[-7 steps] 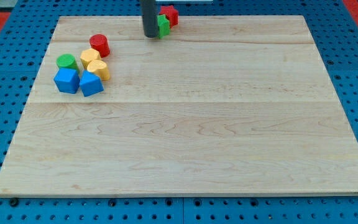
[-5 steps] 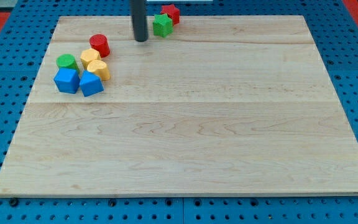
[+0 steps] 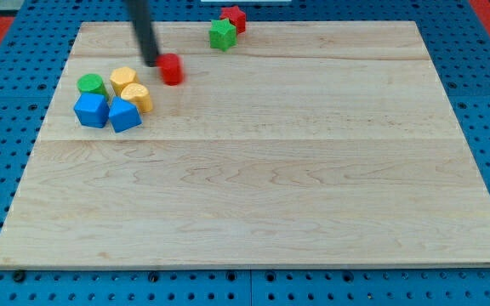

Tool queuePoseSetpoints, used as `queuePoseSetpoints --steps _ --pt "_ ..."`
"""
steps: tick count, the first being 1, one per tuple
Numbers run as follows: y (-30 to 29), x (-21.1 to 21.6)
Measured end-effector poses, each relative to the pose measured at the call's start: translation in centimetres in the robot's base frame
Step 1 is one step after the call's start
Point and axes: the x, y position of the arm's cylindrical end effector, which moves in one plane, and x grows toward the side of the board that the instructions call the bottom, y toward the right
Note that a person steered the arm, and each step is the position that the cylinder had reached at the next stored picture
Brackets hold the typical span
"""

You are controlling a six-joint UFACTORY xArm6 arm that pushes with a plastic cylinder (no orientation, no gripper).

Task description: Drag the red circle to the right of the red star

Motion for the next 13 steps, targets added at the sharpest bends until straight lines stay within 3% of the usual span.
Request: queuePoseSetpoints --steps 1,3,4,5,6,7,8,9,10,13 --pt "6.1 0.0" --pt "-1.0 4.4" --pt "4.6 5.2" --pt "10.7 1.4" --pt "11.9 -1.8" --pt "12.0 1.5" --pt "16.0 2.9" --pt "17.7 -0.7" --pt "14.7 -4.8" --pt "14.6 -4.4"
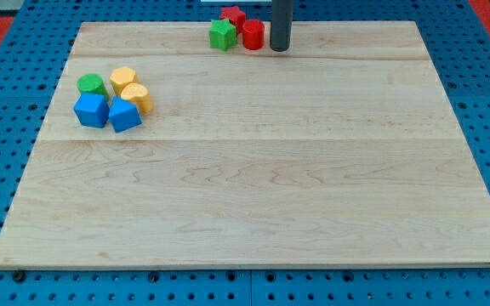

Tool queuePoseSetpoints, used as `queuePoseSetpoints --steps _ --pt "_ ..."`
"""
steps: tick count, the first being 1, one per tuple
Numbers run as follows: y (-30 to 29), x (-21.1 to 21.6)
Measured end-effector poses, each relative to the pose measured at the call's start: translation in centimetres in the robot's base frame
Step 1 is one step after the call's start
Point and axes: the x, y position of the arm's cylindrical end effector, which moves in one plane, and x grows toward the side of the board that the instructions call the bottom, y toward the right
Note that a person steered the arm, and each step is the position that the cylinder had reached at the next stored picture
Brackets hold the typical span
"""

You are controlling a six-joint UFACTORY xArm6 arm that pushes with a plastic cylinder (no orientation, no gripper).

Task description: Drag the red circle to the right of the red star

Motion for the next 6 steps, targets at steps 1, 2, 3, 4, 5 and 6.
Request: queuePoseSetpoints --steps 1,2,3,4,5,6 --pt "-0.4 -2.2" --pt "-0.9 -2.6" --pt "-0.7 0.1" --pt "-2.0 1.2" --pt "-4.2 1.2" --pt "-4.7 0.2"
